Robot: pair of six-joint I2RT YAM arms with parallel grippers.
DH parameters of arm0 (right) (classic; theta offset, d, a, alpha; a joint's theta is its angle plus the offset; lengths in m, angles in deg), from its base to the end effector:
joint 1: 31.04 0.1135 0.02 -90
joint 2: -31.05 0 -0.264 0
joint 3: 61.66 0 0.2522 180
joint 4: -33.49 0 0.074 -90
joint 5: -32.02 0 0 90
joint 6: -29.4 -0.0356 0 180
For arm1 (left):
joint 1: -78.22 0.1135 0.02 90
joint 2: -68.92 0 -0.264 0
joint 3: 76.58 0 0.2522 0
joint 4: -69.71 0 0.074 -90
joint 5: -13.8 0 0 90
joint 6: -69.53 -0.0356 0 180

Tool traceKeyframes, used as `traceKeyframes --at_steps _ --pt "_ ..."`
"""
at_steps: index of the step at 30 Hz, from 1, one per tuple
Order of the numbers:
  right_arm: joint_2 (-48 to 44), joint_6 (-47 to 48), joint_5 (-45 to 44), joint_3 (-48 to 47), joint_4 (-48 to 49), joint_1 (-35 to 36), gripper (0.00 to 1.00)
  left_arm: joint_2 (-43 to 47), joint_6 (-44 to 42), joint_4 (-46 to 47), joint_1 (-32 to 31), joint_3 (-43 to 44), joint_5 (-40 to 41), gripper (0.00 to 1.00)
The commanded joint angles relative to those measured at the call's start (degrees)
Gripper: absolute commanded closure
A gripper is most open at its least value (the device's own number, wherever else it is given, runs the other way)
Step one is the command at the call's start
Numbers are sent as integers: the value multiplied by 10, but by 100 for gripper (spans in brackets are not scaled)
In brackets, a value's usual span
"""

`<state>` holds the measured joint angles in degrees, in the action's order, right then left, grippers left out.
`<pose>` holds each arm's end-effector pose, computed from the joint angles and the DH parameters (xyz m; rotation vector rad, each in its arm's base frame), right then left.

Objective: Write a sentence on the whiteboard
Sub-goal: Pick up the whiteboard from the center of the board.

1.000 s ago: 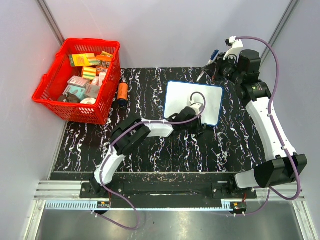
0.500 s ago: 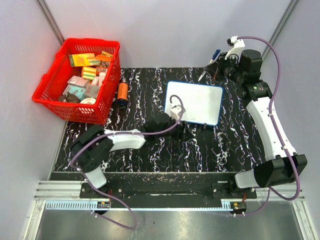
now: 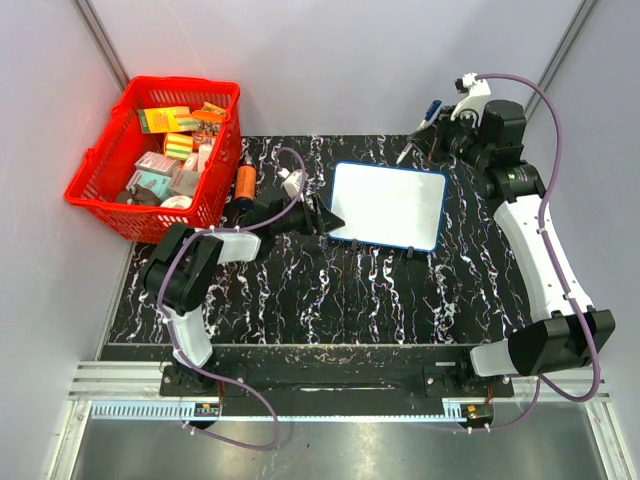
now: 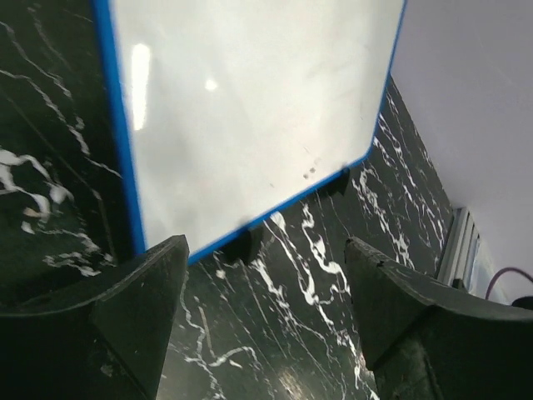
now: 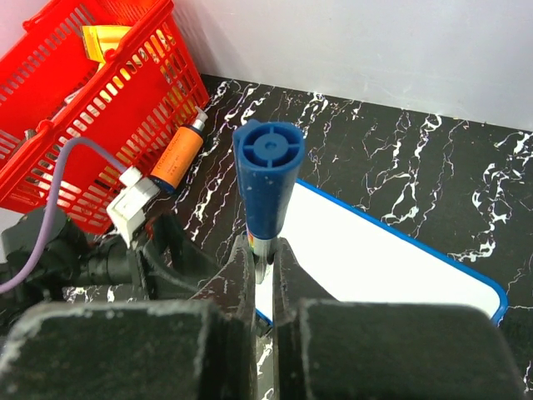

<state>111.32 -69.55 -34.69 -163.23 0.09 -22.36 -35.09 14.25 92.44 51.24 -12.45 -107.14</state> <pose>0.3090 0.0614 0.4429 -0.2919 1.7779 0.5821 0.3280 -0.1875 0.1771 0.2697 2.0019 -1.2191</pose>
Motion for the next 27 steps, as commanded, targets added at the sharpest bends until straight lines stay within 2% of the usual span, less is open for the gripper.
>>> traceKeyframes --at_steps 1,6,10,12,20,23,27 --pt "-25 0 13 4 21 -9 100 -43 23 3 46 67 -42 20" --pt "-26 1 19 4 21 -9 100 -84 -21 -61 54 135 -45 18" --pt "-28 0 24 5 20 -10 100 -131 -26 -40 61 182 -116 18" --pt "-30 -3 25 6 21 -10 100 -162 -32 -59 62 225 -149 19" --pt "-35 -6 36 6 20 -13 100 -210 -48 -58 69 264 -173 20" --pt "-35 -5 38 7 21 -13 100 -235 -18 -15 71 276 -209 24" --pt "-35 -6 40 8 21 -15 100 -250 15 31 71 273 -236 37"
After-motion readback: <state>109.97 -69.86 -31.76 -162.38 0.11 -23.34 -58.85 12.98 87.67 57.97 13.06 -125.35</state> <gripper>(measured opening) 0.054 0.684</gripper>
